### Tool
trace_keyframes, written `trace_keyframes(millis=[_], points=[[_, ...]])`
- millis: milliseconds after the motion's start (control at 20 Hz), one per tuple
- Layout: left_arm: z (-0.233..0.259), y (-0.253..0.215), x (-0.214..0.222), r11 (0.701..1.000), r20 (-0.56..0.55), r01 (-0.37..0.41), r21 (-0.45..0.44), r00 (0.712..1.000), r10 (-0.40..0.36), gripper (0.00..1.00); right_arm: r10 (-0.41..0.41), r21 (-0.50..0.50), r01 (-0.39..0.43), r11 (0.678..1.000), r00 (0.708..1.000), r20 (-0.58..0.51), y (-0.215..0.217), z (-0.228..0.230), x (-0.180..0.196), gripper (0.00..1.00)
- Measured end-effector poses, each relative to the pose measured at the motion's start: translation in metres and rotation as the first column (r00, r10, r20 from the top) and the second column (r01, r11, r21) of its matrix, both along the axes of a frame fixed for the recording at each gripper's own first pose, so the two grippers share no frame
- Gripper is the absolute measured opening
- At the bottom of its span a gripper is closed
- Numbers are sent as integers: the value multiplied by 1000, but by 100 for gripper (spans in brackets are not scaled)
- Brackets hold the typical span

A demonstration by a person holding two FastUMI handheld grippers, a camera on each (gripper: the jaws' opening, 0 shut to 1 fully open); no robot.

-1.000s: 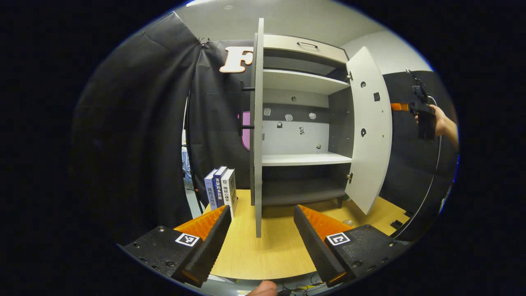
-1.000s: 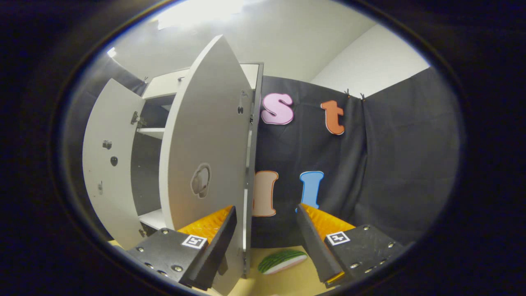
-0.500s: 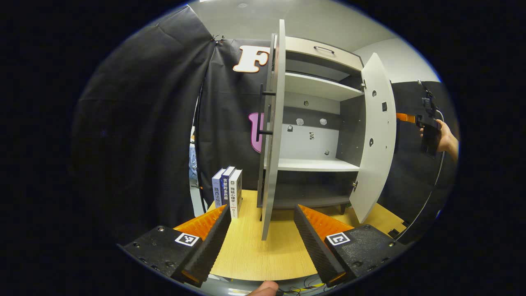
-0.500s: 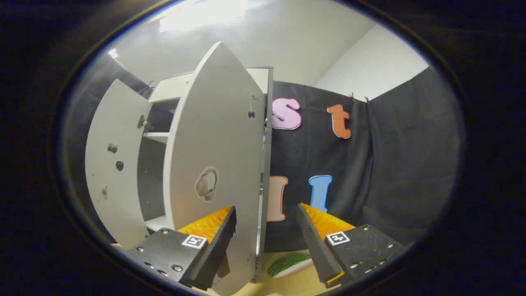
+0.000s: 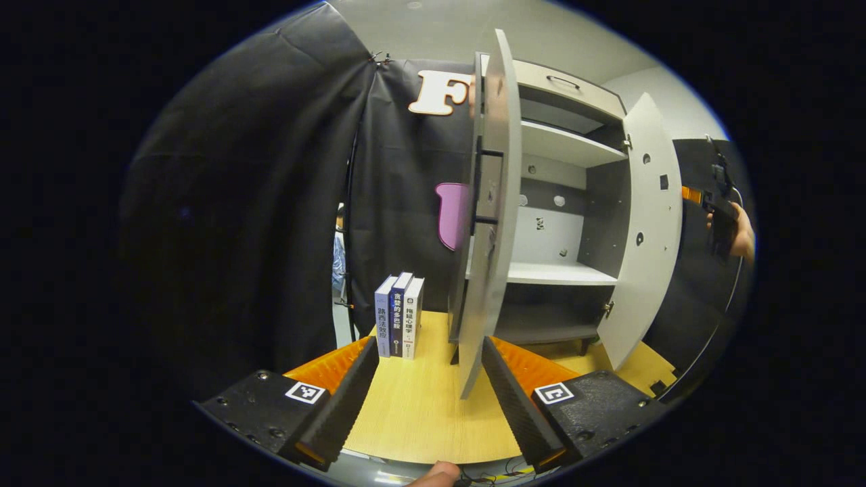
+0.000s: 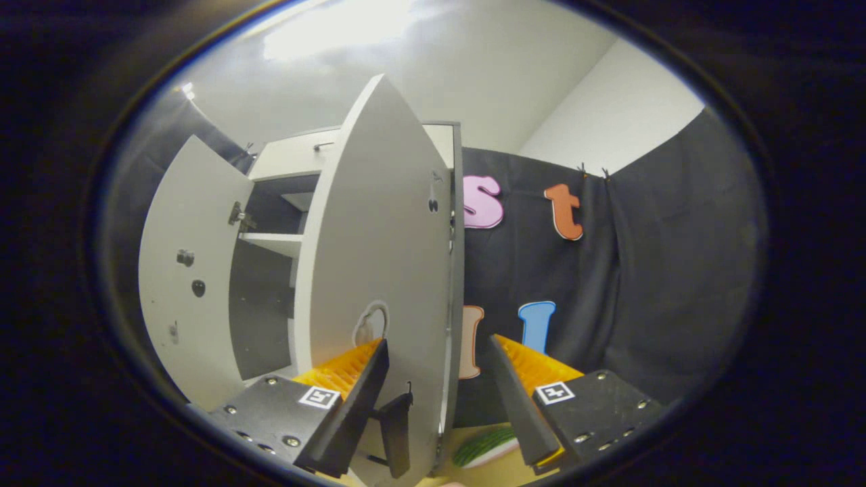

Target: Grasp the bottle in the cabinet with the left hand and place it on the coaster, then close the right door with the right hand and the left door with the left hand.

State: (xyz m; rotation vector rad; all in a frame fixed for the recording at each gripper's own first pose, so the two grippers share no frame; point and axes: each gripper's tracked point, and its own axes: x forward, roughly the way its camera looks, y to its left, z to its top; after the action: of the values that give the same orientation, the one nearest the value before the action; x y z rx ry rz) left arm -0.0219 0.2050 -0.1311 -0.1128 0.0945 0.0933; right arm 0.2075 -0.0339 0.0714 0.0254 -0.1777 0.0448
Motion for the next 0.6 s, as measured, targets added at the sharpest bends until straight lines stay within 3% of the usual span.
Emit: trace_keyframes(millis=[450, 500, 550, 600], points=[[8, 45, 15, 998, 3, -69, 2, 998, 69, 96, 33, 70, -30, 997, 999, -35, 30, -9, 18, 86], [12, 48, 18, 998, 6, -69, -10, 998, 69, 96, 46, 87, -43, 995, 999, -29, 37, -9, 18, 90], [14, 48, 21, 998, 6, -64, -24, 998, 64, 93, 58, 108, -57, 993, 998, -12, 40, -6, 16, 86], [13, 50, 22, 997, 4, -66, -39, 998, 66, 93, 82, 131, -82, 988, 997, 11, 44, -3, 13, 91]])
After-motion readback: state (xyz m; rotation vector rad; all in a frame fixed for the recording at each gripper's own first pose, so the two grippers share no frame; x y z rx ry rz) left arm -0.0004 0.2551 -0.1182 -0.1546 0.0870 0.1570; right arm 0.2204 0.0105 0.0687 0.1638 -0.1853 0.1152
